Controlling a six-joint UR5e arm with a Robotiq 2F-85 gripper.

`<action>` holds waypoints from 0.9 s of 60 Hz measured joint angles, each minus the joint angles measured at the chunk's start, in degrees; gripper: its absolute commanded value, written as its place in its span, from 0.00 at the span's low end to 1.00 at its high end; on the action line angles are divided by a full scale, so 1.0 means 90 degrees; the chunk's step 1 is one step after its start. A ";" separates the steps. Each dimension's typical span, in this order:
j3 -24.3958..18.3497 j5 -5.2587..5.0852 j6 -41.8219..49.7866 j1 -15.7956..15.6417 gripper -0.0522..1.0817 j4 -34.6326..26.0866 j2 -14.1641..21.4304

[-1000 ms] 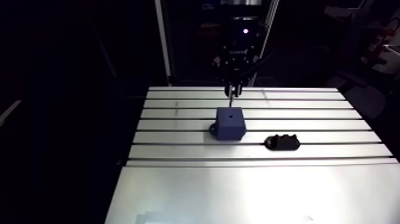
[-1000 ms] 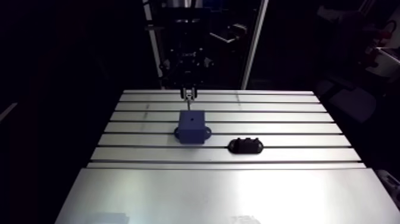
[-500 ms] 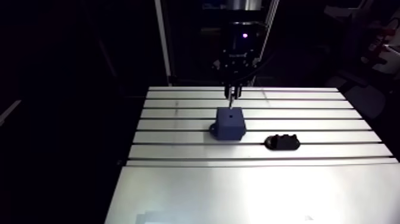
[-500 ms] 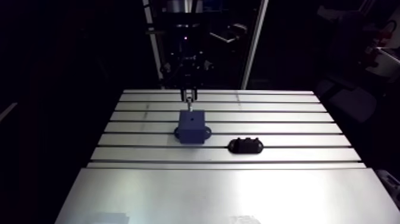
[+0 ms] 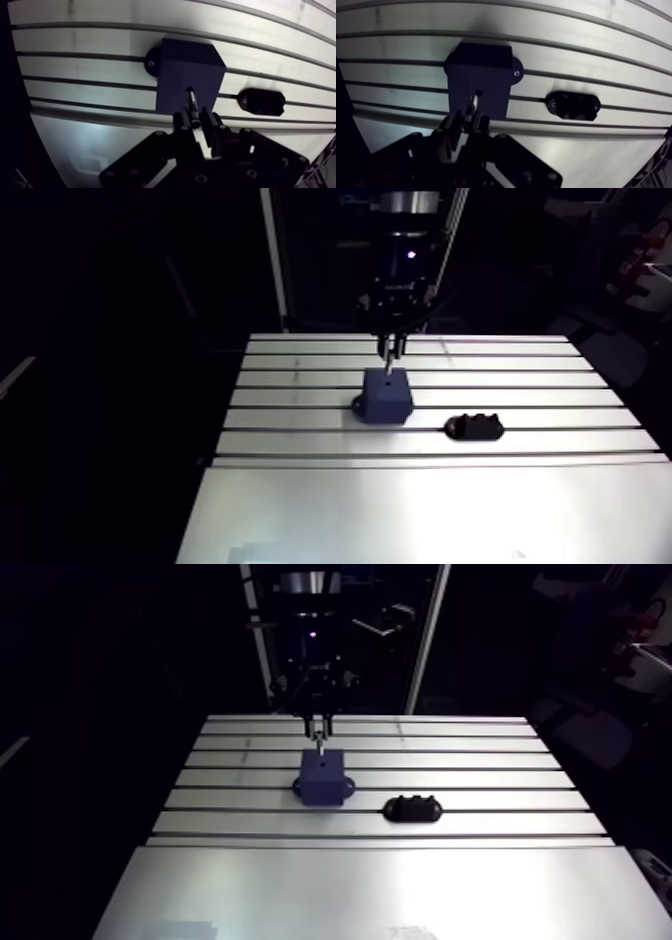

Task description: Pick up the M10 bolt and insert it into the hole until fully seated.

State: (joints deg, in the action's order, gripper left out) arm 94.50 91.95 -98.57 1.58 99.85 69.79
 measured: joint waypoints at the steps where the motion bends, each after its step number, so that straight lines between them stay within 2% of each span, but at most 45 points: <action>1: 0.0004 0.0003 0.0001 0.0000 1.00 0.0001 0.0001; 20: 0.0059 0.0043 0.0000 0.0000 1.00 0.0030 0.0007; 54: 0.0109 0.0042 0.0000 0.0000 1.00 0.0127 -0.0034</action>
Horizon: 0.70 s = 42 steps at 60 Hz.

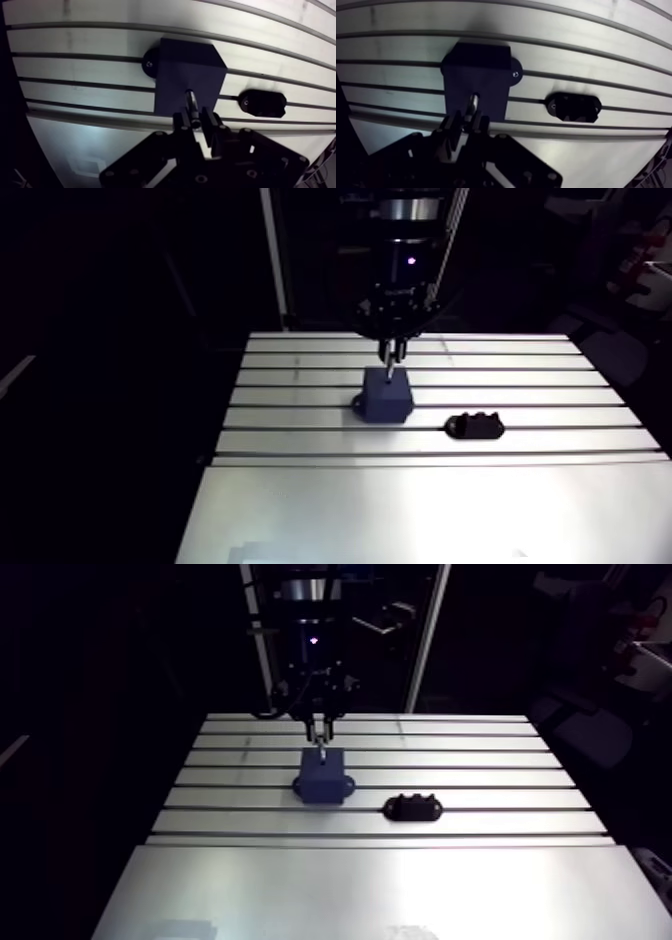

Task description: Pick up the M10 bolt and insert it into the hole until fully seated.

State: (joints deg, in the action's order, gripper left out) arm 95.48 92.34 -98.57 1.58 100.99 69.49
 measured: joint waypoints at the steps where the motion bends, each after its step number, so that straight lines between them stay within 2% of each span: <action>1: 0.0001 0.0000 0.0000 0.0000 1.00 0.0001 -0.0001; 42: 0.0071 -0.0001 0.0000 0.0000 1.00 0.0010 -0.0011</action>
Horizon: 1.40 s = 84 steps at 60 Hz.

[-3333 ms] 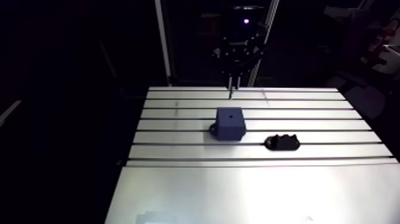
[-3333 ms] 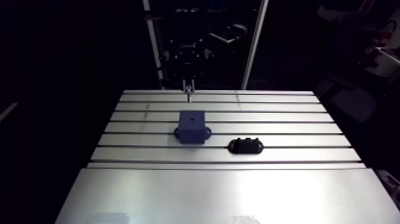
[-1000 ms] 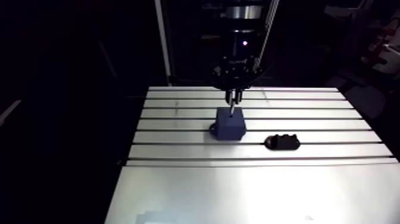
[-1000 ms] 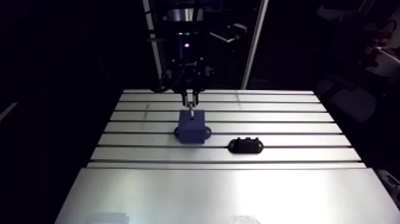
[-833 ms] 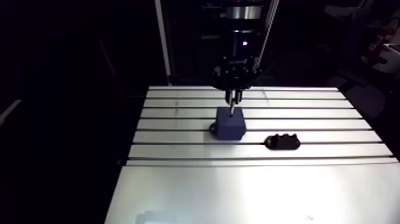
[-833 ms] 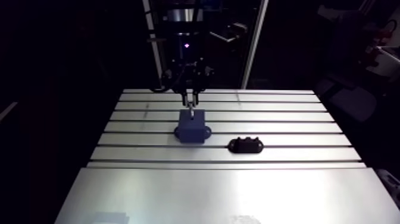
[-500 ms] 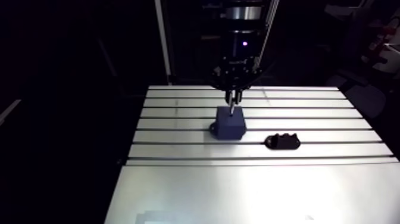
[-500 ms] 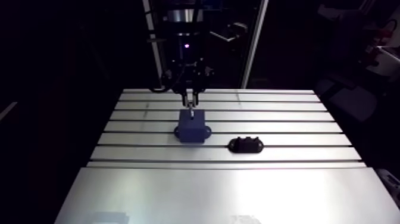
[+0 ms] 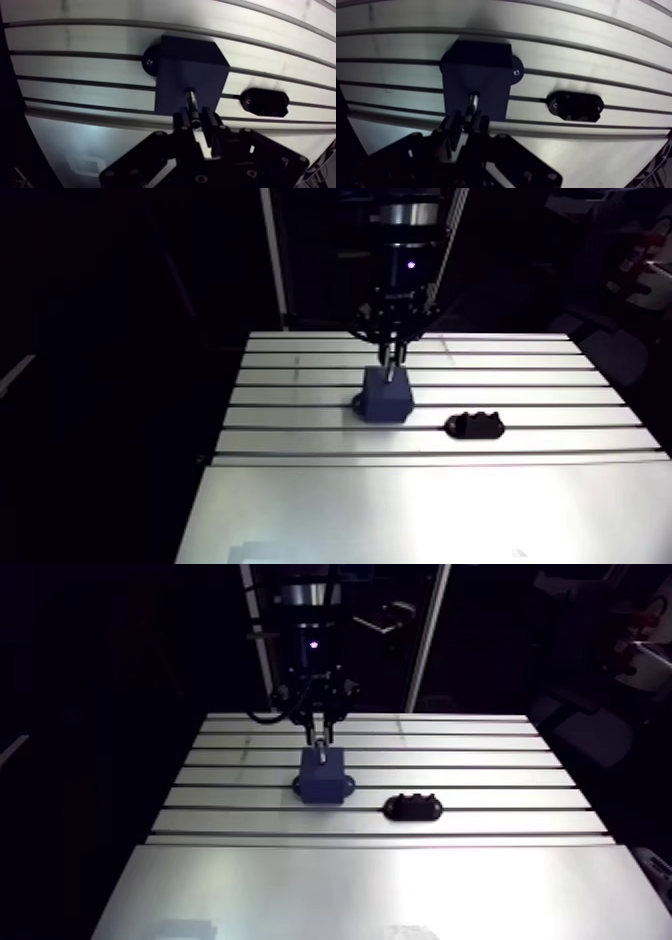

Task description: Pick up the M10 bolt and insert it into the hole until fully seated.

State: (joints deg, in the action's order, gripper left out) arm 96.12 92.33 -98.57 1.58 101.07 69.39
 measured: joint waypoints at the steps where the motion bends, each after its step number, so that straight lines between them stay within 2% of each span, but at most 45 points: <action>1: 0.0004 0.0000 0.0000 0.0000 1.00 0.0000 0.0000; 84: 0.0066 0.0017 -0.0015 0.0004 1.00 0.0137 0.0001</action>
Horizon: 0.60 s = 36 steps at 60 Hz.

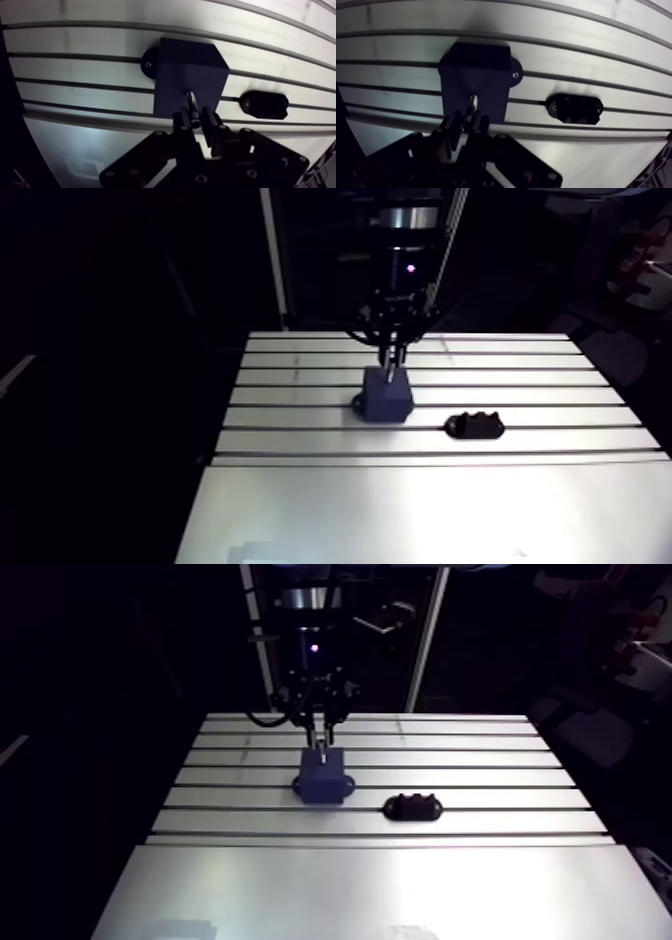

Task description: Pick up the M10 bolt and insert it into the hole until fully seated.

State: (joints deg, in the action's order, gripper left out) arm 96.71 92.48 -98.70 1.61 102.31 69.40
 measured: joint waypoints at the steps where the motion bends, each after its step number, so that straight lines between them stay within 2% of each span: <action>1: 0.0001 -0.0001 0.0000 0.0001 1.00 0.0000 -0.0001; 36: 0.0100 -0.0007 0.0002 0.0051 1.00 0.0073 -0.0005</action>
State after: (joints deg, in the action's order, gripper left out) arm 97.60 92.42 -98.68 2.07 102.97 69.35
